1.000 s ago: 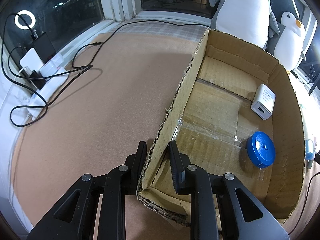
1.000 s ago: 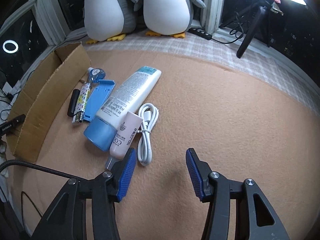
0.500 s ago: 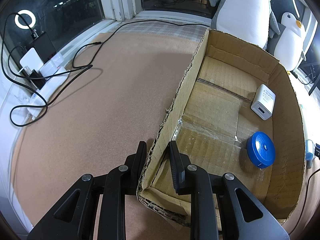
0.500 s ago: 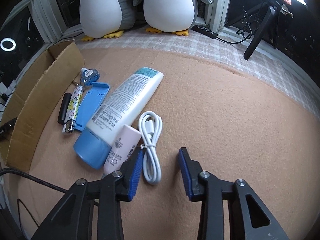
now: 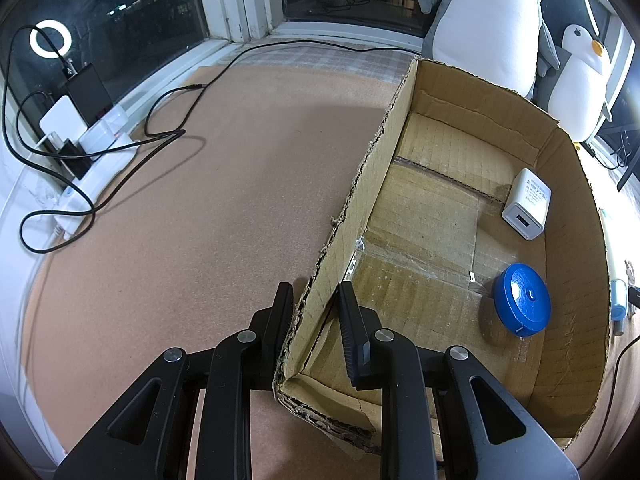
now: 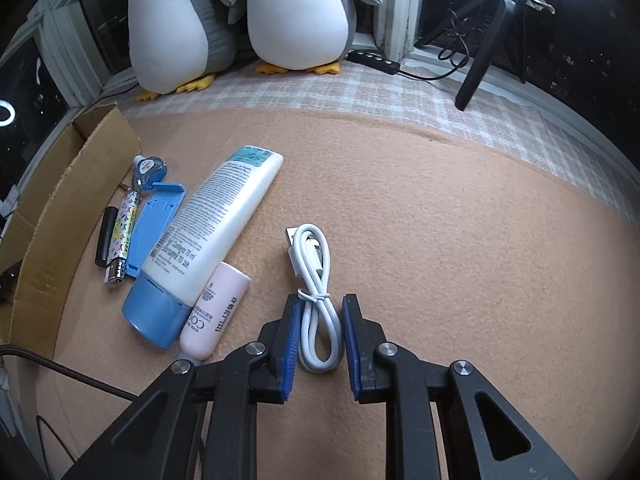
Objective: Organize rigid objects
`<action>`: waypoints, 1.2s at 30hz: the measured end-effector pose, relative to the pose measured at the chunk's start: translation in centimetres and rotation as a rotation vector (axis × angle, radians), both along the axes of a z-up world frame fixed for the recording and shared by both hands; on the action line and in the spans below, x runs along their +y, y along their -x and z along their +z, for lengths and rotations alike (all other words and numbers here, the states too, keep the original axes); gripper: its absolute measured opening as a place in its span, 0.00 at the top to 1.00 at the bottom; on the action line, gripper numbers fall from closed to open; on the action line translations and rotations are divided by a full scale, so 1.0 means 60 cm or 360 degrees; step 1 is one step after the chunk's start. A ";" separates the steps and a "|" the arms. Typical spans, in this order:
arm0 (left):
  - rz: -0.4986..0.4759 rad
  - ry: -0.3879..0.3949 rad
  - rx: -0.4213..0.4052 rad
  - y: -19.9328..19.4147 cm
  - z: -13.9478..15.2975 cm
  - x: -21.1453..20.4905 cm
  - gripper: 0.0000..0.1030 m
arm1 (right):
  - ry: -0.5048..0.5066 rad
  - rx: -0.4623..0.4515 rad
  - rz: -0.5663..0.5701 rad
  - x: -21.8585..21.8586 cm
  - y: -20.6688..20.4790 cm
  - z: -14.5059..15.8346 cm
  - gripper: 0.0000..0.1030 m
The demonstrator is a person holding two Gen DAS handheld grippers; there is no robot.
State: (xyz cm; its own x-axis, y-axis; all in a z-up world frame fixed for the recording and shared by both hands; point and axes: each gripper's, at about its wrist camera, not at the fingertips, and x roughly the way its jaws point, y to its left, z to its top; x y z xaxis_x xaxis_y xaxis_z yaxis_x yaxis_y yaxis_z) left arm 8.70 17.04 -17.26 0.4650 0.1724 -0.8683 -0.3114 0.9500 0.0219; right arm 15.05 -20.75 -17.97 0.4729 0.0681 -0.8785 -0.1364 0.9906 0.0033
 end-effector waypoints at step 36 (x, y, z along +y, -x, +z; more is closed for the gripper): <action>-0.0002 -0.0006 -0.0003 -0.001 0.000 -0.004 0.80 | -0.0128 -0.0001 0.0112 0.016 0.051 0.045 0.79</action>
State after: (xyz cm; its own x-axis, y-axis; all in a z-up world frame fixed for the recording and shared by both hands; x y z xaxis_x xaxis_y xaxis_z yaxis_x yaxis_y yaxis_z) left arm 8.74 16.81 -17.28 0.4671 0.1753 -0.8667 -0.3102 0.9504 0.0251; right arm 11.98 -19.78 -15.27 0.4653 0.1716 -0.8684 -0.2056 0.9751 0.0825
